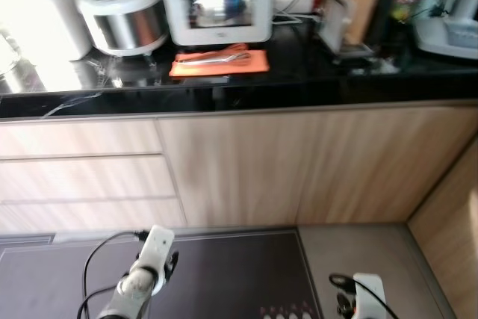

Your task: Kitchen organization

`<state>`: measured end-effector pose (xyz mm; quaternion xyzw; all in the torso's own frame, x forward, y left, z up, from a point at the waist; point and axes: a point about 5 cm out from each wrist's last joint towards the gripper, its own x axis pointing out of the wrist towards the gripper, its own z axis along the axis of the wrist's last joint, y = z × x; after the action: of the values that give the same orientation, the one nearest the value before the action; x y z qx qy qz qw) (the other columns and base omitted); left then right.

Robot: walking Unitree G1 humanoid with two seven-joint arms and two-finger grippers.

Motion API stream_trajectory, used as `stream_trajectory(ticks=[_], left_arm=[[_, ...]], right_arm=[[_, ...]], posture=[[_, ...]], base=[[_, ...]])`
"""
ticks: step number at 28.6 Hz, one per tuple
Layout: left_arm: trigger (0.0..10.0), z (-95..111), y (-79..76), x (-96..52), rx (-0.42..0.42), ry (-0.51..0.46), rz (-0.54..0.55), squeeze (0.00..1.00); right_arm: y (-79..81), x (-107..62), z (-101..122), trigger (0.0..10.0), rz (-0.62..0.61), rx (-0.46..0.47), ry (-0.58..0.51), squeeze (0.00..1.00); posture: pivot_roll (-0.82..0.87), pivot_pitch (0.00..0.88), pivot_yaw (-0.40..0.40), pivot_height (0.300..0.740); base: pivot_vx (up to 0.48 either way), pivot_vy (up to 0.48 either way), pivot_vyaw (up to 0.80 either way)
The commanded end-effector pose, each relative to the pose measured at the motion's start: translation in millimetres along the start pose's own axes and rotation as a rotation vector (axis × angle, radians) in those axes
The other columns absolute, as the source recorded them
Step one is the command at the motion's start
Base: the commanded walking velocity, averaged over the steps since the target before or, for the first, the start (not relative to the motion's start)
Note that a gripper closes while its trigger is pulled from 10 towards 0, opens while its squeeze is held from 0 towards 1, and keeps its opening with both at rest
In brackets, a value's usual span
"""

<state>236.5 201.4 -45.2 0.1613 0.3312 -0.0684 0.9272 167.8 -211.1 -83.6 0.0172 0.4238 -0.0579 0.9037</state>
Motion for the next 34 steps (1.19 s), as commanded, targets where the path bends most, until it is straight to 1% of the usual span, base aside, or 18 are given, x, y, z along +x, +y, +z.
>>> stream_trajectory(ticks=[1,4,6,8,10,11,14,15,19,21,25,34], left_arm=[[10.0,-15,-4.0,-3.4,0.035,0.075,-0.015,0.0],[10.0,-22,-2.9,-5.5,0.035,0.101,-0.007,0.0],[10.0,-28,-1.9,-7.8,0.055,0.122,-0.006,0.0],[10.0,-31,-1.2,-8.8,0.051,0.136,0.004,0.0],[10.0,-32,-0.8,-9.3,0.038,0.144,0.013,0.0],[10.0,-35,0.3,-10.1,0.04,0.164,0.024,0.0],[10.0,-38,1.2,-11.0,0.039,0.18,0.034,0.0],[10.0,-41,1.5,-11.9,0.047,0.201,0.038,0.0],[10.0,-46,4.4,-13.8,0.006,0.229,0.063,0.0],[10.0,-50,7.5,-15.2,-0.037,0.259,0.084,0.0],[10.0,-50,9.8,-15.5,-0.069,0.26,0.097,0.0],[10.0,-50,11.1,-15.4,-0.049,0.263,0.09,0.0]], right_arm=[[-1.2,-1.8,-8,10.0,-0.006,0.003,0.029,0.0],[-1.8,-1.8,-8,10.0,-0.006,0.005,0.029,0.0],[-3.6,-1.5,-6,10.0,-0.005,-0.032,0.026,0.0],[-3.8,-0.8,-2,10.0,0.0,-0.041,0.013,0.0],[-4.3,0.3,2,10.0,-0.002,-0.049,0.001,0.0],[-3.6,1.8,7,10.0,-0.007,-0.045,-0.008,0.0],[-1.4,3.0,10,10.0,0.0,-0.04,-0.011,0.0],[0.5,3.9,13,10.0,0.007,-0.033,-0.018,0.0],[3.5,5.5,18,10.0,0.018,-0.05,-0.03,0.0],[5.2,6.0,20,10.0,0.028,-0.068,-0.032,0.0],[7.4,6.1,18,10.0,0.03,-0.067,-0.027,0.0],[10.2,5.4,14,10.0,0.026,-0.032,-0.017,0.0]], posture=[[-0.06,0.0,0.008,0.74],[-0.06,0.0,-0.002,0.74],[-0.06,0.0,-0.013,0.74],[-0.05,0.0,-0.022,0.74],[-0.04,0.0,-0.032,0.74],[-0.04,0.0,-0.039,0.74],[-0.04,0.0,-0.04,0.74],[-0.04,0.0,-0.043,0.74],[-0.04,0.0,-0.042,0.74],[-0.04,0.0,-0.04,0.74],[-0.03,0.0,-0.038,0.74],[-0.03,0.0,-0.02,0.74]], base=[[0.0,0.48,0.0],[0.0,0.48,0.0],[0.0,0.48,0.0],[0.0,0.48,0.0],[0.0,0.48,0.6],[0.0,0.48,0.8],[0.0,0.48,0.56],[0.0,0.48,0.0],[0.0,0.48,0.0],[0.0,0.48,0.0],[0.0,0.48,0.0],[0.0,0.48,0.0]])
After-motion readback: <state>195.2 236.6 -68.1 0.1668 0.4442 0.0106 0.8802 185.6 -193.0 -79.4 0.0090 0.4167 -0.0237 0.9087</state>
